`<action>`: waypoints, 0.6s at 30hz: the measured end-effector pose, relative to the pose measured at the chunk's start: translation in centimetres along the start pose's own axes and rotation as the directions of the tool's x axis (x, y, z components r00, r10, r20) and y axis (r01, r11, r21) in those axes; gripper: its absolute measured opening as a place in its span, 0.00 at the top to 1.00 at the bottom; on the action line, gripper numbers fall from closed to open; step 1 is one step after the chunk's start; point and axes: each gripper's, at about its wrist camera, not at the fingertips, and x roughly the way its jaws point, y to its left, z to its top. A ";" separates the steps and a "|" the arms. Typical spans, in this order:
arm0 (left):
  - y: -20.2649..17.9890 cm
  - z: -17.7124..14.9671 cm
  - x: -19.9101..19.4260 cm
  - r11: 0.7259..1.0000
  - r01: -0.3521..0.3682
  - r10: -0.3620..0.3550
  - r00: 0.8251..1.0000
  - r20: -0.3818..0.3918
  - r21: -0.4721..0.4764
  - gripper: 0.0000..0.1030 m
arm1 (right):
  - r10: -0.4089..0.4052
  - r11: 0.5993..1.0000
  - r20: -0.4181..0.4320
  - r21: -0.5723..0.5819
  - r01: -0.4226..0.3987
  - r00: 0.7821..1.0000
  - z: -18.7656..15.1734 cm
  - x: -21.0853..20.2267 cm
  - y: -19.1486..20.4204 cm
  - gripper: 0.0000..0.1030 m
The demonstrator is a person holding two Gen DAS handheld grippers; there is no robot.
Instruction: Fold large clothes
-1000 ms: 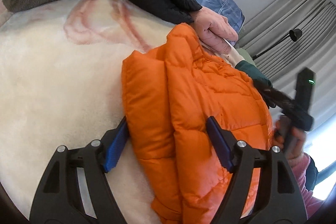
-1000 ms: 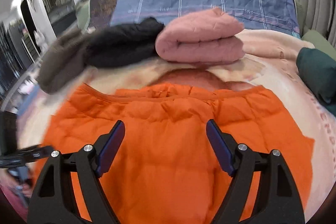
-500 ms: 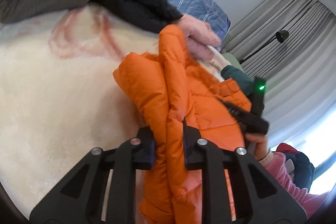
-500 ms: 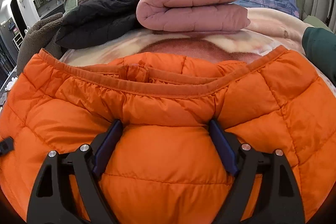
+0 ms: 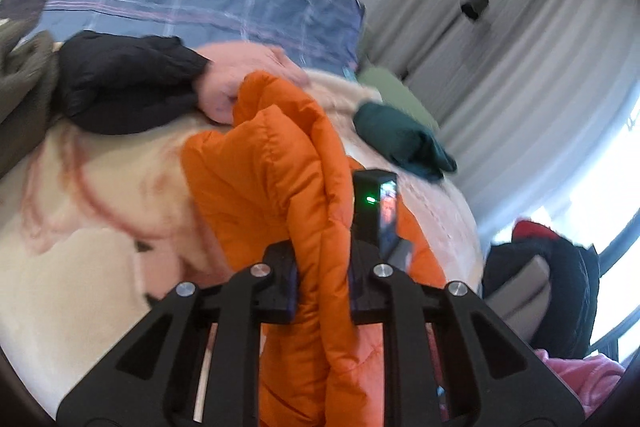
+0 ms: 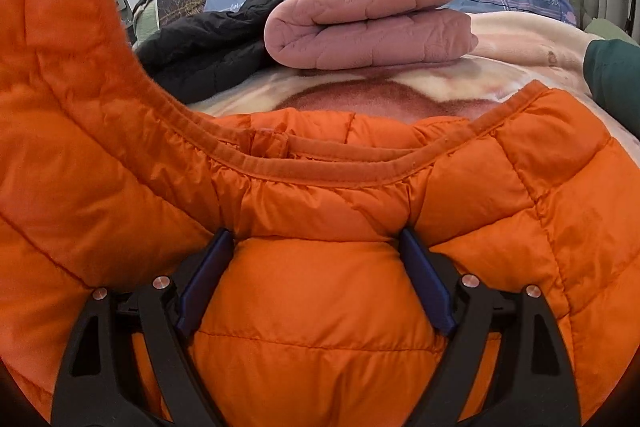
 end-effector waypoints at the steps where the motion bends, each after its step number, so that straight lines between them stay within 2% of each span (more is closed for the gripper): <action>1: -0.5 0.5 0.4 1.000 -0.006 0.006 1.000 -0.024 0.004 0.83 | 0.003 1.000 0.002 0.001 -0.003 1.000 0.0 0.0 0.0 0.17; 6: -3.4 2.4 3.6 0.999 -0.037 0.040 0.991 -0.128 0.025 0.83 | 0.030 0.999 0.013 0.019 -0.031 0.999 0.0 -0.1 -0.4 0.17; 12: -6.5 3.4 6.4 0.994 -0.061 0.077 0.982 -0.174 0.093 0.83 | 0.113 0.990 0.037 0.081 -0.116 0.993 0.1 -1.0 -1.8 0.18; 15: -7.0 3.8 6.6 0.991 -0.077 0.094 0.982 -0.165 0.105 0.83 | 0.026 0.995 -0.012 0.100 -0.024 1.000 0.9 -2.7 -1.8 0.22; 18: -6.8 3.7 6.3 0.991 -0.094 0.109 0.982 -0.154 0.099 0.83 | -0.003 0.992 0.025 0.130 0.000 1.000 1.1 -6.3 -2.6 0.22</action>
